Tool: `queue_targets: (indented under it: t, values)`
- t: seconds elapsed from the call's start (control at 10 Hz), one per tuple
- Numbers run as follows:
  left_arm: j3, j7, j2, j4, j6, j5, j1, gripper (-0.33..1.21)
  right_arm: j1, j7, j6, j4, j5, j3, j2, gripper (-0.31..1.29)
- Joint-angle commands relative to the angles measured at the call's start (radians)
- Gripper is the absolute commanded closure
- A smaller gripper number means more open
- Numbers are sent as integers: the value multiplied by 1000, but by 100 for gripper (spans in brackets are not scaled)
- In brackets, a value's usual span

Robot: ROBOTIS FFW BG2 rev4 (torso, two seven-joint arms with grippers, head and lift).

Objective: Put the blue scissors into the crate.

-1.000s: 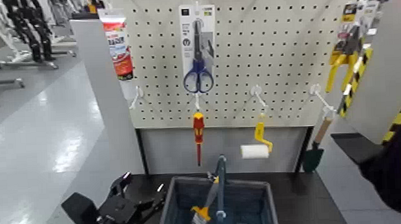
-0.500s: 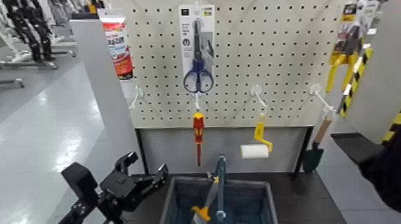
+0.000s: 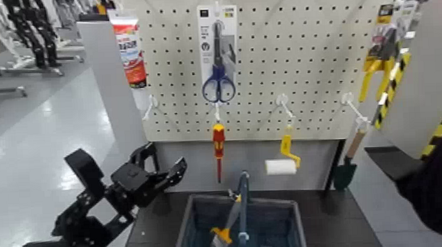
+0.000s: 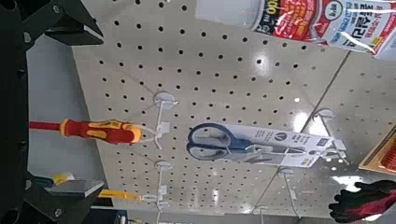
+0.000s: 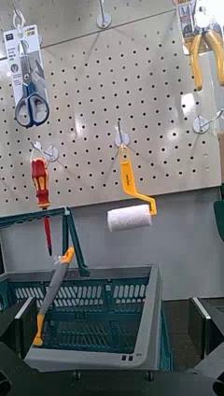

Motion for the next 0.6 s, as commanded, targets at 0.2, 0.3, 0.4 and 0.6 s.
queue_targets:
  t: [0.2, 0.3, 0.4, 0.6]
  values:
    - [-10, -27, 4, 15, 7, 9, -84, 21, -2, 0, 0, 2, 0, 2, 1, 9]
    - [-18, -40, 7, 28, 14, 18, -108, 21, -2, 2, 0, 2, 0, 3, 0, 9]
    - [-29, -64, 12, 48, 19, 36, -136, 21, -4, 2, 0, 3, 0, 3, 0, 9]
    - [-53, -84, 20, 77, 20, 61, -191, 22, -5, 0, 0, 3, 0, 5, 1, 9]
